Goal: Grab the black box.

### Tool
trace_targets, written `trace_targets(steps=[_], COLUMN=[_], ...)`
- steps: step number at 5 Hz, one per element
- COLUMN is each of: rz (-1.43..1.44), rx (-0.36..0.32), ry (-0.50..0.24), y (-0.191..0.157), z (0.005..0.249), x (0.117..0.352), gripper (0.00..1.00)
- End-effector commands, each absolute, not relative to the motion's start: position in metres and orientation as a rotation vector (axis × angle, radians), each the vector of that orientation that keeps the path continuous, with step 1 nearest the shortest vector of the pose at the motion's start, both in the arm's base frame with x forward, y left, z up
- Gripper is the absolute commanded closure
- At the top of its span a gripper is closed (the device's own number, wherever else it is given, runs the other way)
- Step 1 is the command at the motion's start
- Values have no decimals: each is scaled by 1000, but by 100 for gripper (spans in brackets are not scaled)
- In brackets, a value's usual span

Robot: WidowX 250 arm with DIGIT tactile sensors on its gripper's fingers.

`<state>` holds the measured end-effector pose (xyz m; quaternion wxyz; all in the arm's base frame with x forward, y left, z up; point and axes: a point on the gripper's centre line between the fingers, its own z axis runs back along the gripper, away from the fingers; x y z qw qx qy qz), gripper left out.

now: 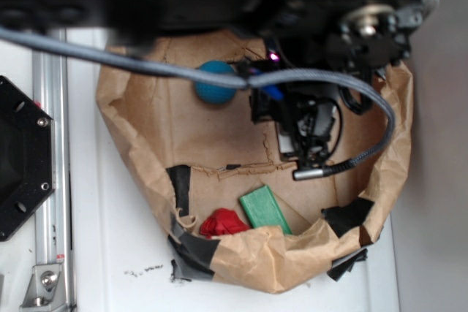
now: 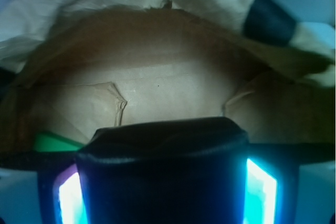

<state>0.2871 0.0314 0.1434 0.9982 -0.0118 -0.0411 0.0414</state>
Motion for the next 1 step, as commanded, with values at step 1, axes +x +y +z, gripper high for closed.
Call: trace_targets(steps=[1], rz=[36], rx=[26], ry=[-168], y=[23], z=[173], x=[296], gripper=[100])
